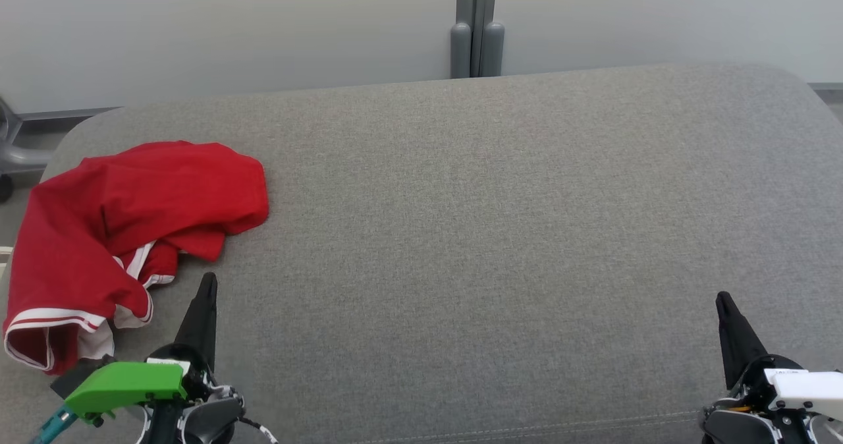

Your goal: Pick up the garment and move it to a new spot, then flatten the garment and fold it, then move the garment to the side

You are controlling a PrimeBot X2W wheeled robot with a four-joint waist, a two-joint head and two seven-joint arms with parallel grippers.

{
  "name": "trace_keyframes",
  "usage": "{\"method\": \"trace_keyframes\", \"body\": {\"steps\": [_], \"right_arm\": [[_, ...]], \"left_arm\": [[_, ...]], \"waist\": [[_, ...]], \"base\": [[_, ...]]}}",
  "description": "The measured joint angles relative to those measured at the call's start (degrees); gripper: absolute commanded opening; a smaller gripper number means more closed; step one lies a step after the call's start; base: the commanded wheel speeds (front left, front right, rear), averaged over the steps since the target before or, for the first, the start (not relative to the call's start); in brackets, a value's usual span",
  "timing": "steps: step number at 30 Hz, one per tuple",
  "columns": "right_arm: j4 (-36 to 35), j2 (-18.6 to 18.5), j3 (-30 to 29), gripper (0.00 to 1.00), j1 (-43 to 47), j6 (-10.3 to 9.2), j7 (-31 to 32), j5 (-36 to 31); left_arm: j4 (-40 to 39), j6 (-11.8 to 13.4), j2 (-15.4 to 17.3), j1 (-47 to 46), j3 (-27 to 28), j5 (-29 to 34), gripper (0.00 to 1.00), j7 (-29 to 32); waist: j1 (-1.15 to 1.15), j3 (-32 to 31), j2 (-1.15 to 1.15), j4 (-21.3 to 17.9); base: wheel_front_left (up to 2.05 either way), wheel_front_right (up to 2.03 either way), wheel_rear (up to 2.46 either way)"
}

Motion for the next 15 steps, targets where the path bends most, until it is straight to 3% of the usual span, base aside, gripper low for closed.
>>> {"method": "trace_keyframes", "body": {"steps": [15], "right_arm": [[2.2,2.03,0.96,1.0,0.75,-0.01,-1.12,-3.57]], "left_arm": [[0.47,0.05,-0.32,2.42,-2.26,3.01,1.0,-3.23]], "waist": [[0.0,-0.37,0.0,0.0]], "base": [[0.0,0.0,0.0]]}}
